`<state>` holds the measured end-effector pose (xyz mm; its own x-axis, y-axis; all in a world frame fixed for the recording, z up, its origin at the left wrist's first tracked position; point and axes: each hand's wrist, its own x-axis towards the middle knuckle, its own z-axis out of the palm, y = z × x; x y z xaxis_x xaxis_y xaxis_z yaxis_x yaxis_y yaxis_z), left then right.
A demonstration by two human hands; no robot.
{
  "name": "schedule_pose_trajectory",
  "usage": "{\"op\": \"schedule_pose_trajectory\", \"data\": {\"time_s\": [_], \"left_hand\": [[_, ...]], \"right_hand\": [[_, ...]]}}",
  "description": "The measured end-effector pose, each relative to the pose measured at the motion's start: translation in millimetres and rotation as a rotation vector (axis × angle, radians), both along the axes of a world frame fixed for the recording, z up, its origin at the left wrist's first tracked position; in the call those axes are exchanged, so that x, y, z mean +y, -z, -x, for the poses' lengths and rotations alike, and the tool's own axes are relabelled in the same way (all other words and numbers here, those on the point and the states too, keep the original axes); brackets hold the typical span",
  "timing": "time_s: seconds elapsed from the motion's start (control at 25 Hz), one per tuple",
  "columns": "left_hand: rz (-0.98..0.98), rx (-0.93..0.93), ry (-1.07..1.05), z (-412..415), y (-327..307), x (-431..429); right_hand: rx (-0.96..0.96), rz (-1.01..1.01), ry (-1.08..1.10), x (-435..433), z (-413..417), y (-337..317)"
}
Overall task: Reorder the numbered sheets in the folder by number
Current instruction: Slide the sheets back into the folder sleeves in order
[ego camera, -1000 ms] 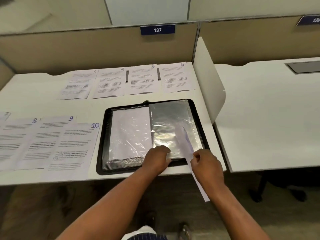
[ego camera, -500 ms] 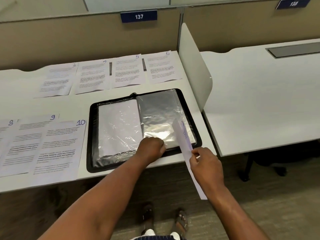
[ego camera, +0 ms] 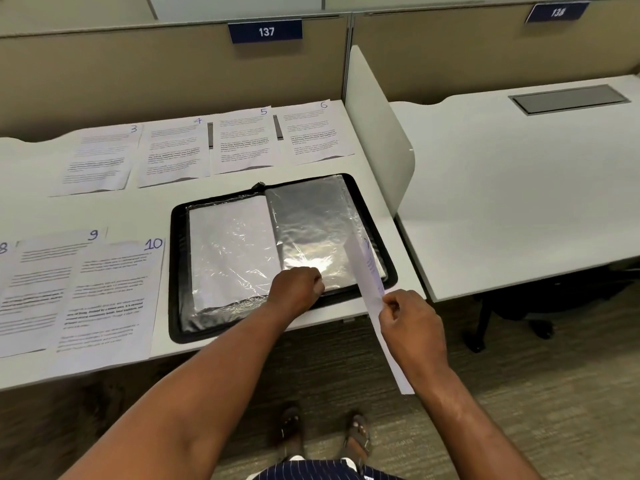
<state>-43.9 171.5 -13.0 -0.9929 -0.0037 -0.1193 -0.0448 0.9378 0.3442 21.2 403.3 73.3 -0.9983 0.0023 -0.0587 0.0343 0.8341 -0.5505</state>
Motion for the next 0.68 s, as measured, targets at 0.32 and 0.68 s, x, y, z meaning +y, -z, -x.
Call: {"op": "schedule_pose_trajectory", "data": {"time_s": [0.32,0.68], "left_hand": [[-0.101,-0.01,-0.065,1,-3,-5],[-0.378,-0.101,-0.188,7,-6,-16]], "right_hand": [[0.015,-0.009,-0.013,-7,-12,0],[0.165,0.071,-0.188,-23,-30,3]]}}
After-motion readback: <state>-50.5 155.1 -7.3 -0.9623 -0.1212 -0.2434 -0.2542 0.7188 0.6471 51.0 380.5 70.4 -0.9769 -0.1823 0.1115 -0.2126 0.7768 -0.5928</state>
